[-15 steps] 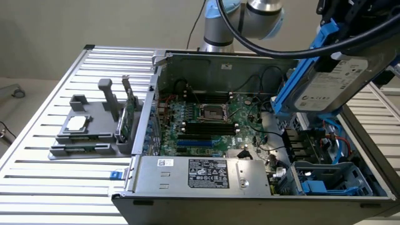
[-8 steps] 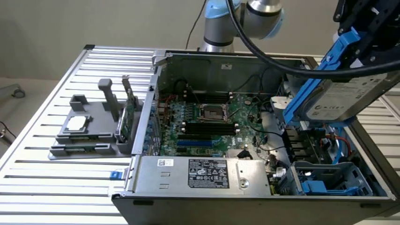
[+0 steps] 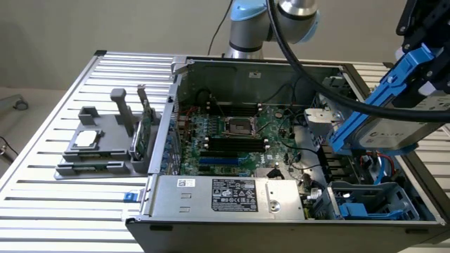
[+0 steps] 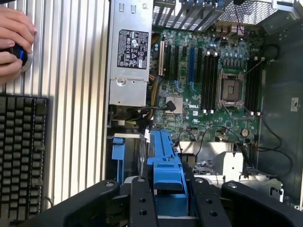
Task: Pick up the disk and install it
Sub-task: 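Pick up the disk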
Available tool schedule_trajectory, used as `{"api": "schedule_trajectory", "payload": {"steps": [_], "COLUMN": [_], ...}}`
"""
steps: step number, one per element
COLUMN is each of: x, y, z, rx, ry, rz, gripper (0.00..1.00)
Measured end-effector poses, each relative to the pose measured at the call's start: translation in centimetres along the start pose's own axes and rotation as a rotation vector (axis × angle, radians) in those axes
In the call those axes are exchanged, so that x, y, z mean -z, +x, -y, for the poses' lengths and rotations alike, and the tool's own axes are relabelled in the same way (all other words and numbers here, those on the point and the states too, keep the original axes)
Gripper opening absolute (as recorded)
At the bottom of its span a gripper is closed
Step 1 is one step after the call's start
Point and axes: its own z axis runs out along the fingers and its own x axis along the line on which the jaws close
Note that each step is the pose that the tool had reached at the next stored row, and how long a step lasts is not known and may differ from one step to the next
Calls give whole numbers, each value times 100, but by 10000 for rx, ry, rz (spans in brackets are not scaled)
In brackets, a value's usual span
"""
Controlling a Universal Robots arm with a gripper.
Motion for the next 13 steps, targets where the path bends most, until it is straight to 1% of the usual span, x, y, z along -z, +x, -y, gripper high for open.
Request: {"api": "schedule_trajectory", "payload": {"steps": [5,8,13], "x": [-11,-47,-124], "y": [147,217,234], "z": [16,24,33], "rx": [20,25,38], "ry": [146,185,269], "rz": [0,6,-3], "gripper": [33,33,33]}}
